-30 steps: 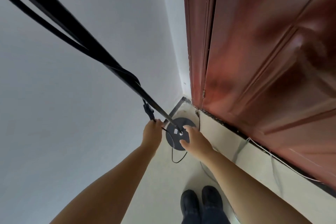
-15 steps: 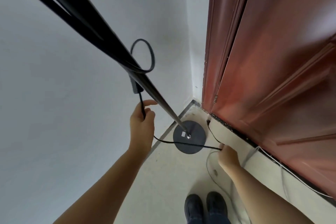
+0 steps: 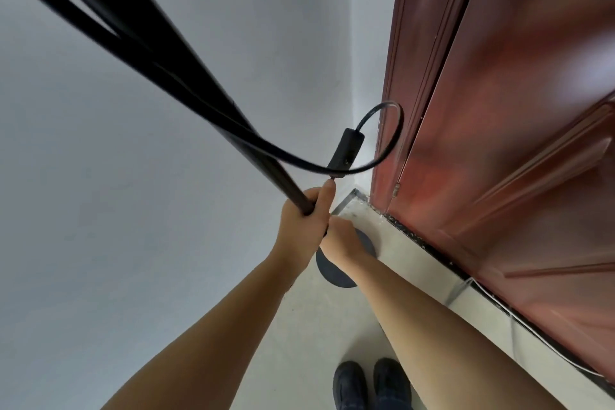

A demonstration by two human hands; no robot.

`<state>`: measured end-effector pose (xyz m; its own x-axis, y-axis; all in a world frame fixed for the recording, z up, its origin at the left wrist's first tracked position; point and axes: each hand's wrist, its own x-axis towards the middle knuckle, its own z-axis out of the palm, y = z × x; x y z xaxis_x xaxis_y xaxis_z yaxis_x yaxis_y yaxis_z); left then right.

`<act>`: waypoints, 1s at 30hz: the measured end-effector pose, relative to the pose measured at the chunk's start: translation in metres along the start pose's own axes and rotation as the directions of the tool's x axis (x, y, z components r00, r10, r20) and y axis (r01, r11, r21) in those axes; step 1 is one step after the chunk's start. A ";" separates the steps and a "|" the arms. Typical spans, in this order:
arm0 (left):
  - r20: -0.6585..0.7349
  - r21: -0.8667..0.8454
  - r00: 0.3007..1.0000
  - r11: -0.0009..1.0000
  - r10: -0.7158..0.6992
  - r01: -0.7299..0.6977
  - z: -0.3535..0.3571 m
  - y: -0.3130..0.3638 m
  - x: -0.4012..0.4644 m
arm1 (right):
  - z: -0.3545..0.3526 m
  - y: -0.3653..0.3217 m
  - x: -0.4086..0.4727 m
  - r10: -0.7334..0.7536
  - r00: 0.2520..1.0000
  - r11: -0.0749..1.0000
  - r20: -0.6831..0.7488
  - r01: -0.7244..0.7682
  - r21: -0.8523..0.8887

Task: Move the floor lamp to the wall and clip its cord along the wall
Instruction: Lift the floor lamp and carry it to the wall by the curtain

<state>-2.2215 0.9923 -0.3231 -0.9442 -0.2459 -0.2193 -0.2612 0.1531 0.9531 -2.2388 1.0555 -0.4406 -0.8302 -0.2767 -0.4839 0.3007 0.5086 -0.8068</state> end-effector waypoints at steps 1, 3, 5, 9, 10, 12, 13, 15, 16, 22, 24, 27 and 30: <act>0.000 -0.011 1.000 1.000 -0.006 0.006 0.002 0.001 -0.001 | 0.000 0.000 0.001 0.019 1.000 1.000 0.014 -0.019 -0.015; -0.020 -0.017 1.000 1.000 -0.017 0.017 0.004 0.003 -0.005 | -0.001 -0.001 -0.001 0.029 0.998 0.992 0.052 -0.023 -0.128; -0.046 -0.027 0.998 0.999 -0.040 0.039 0.003 0.005 -0.010 | -0.003 -0.003 -0.007 0.032 0.996 0.977 0.088 -0.012 -0.215; -0.080 -0.057 0.994 0.996 -0.075 0.070 -0.008 0.017 -0.029 | -0.007 -0.022 -0.035 0.038 0.990 0.981 0.133 -0.012 -0.196; -0.091 -0.064 0.993 0.995 -0.080 0.074 -0.012 0.023 -0.035 | -0.009 -0.029 -0.044 0.033 0.989 0.982 0.143 -0.006 -0.189; -0.121 -0.083 0.989 0.993 -0.090 0.081 -0.023 0.039 -0.051 | -0.013 -0.047 -0.065 0.019 0.986 0.977 0.163 0.016 -0.214; -0.134 -0.095 0.987 0.992 -0.093 0.080 -0.029 0.046 -0.060 | -0.014 -0.056 -0.078 0.014 0.984 0.972 0.179 0.029 -0.232; -0.154 -0.114 0.983 0.990 -0.097 0.079 -0.042 0.063 -0.081 | -0.014 -0.073 -0.101 -0.007 0.973 0.953 0.232 0.076 -0.292; -0.167 -0.127 0.981 0.989 -0.101 0.080 -0.050 0.070 -0.093 | -0.012 -0.083 -0.114 -0.009 0.966 0.939 0.260 0.097 -0.329; -0.262 -0.214 0.957 0.974 -0.125 0.069 -0.104 0.116 -0.161 | 0.009 -0.140 -0.186 -0.029 0.938 0.879 0.345 0.188 -0.439; -0.295 -0.243 0.946 0.968 -0.135 0.062 -0.125 0.130 -0.187 | 0.023 -0.157 -0.212 -0.041 0.938 0.843 0.343 0.217 -0.493; -0.352 -0.295 0.925 0.955 -0.145 0.037 -0.162 0.139 -0.226 | 0.053 -0.177 -0.244 -0.047 0.921 0.813 0.387 0.260 -0.521; -0.414 -0.341 0.898 0.940 -0.147 -0.003 -0.202 0.133 -0.273 | 0.094 -0.189 -0.280 -0.057 0.895 0.764 0.441 0.323 -0.558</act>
<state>-1.9578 0.8863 -0.0947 -0.7267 -0.6394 -0.2512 -0.1748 -0.1815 0.9677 -2.0192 0.9602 -0.1850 -0.5533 -0.6365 -0.5374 -0.3004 0.7541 -0.5839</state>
